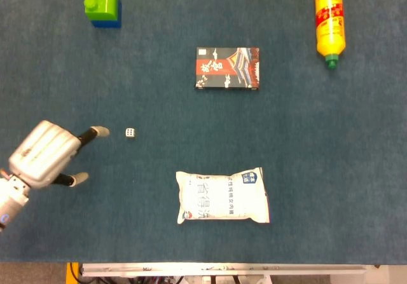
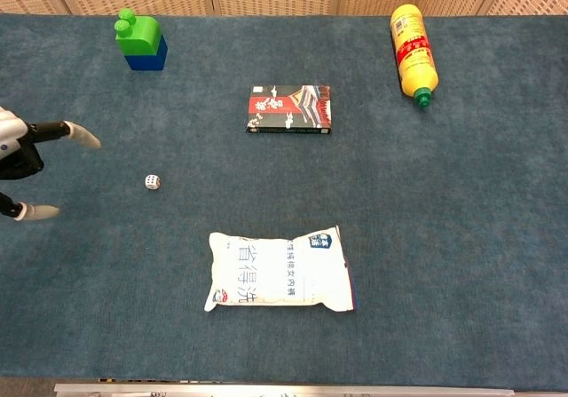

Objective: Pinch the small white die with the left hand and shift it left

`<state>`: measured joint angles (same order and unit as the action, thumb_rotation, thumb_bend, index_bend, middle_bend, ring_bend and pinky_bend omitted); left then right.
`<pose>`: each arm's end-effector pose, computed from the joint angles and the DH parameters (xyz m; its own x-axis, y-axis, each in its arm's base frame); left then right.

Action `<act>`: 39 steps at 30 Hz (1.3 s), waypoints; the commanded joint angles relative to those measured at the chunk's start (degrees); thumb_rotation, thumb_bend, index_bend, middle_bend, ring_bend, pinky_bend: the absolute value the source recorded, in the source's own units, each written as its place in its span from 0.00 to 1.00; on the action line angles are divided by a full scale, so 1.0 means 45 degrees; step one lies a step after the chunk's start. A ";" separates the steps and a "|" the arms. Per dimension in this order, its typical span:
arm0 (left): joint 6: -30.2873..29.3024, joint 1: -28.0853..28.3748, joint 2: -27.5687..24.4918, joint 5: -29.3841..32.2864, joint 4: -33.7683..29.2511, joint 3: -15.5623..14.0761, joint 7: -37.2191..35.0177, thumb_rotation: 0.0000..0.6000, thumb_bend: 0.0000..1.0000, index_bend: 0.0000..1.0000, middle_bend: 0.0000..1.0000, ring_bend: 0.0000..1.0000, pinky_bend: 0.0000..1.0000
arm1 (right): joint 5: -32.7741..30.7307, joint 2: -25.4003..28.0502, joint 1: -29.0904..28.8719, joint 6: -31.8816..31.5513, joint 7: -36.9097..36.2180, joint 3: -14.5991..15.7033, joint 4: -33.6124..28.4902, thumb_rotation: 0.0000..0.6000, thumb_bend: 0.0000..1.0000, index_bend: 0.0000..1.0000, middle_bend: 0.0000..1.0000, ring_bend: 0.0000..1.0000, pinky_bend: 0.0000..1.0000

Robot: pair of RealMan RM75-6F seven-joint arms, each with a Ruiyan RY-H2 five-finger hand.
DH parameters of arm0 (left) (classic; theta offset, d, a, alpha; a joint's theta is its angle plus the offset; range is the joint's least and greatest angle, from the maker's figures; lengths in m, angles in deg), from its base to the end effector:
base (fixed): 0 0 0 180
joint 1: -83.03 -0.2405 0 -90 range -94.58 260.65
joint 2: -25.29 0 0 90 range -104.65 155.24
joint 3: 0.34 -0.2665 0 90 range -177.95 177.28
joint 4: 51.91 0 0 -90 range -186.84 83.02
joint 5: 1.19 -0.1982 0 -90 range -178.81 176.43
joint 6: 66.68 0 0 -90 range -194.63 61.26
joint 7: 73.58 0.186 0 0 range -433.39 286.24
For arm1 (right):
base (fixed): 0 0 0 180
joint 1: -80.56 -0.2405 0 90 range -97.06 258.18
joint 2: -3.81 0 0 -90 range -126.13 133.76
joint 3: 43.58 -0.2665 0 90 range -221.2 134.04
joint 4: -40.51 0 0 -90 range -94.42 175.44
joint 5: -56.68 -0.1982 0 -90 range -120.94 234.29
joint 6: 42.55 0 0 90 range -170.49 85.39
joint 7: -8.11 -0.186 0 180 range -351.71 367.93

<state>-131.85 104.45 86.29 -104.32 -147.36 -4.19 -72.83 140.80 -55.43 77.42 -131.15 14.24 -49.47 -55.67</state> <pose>-0.2385 0.2502 0.0920 0.5869 0.2707 0.7631 0.7498 -0.5375 -0.3860 -0.3087 -0.2221 0.2176 0.5025 0.0953 0.8593 -0.8646 0.0514 0.4998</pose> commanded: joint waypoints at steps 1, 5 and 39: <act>0.1108 0.0830 0.0373 -0.0366 0.0541 0.0024 0.1340 1.00 0.50 0.26 1.00 0.91 1.00 | -0.0042 0.0016 -0.0003 0.0027 -0.0036 -0.0021 0.0009 1.00 0.48 0.36 0.39 0.37 0.47; 0.1605 0.1332 0.0689 -0.0565 0.0877 0.0105 0.2208 1.00 0.60 0.28 1.00 0.91 1.00 | -0.0151 0.0035 -0.0022 0.0109 -0.0102 -0.0064 0.0047 1.00 0.47 0.36 0.39 0.37 0.47; 0.4425 0.3232 0.2215 0.1235 0.1212 0.0120 0.5781 1.00 0.91 0.19 1.00 0.92 1.00 | -0.0223 0.0214 -0.0020 0.0269 -0.0294 -0.0096 -0.0020 1.00 0.47 0.36 0.39 0.37 0.47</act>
<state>-112.03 118.89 96.10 -98.90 -142.07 -3.57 -46.93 139.79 -54.47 77.33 -129.94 12.92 -49.91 -55.76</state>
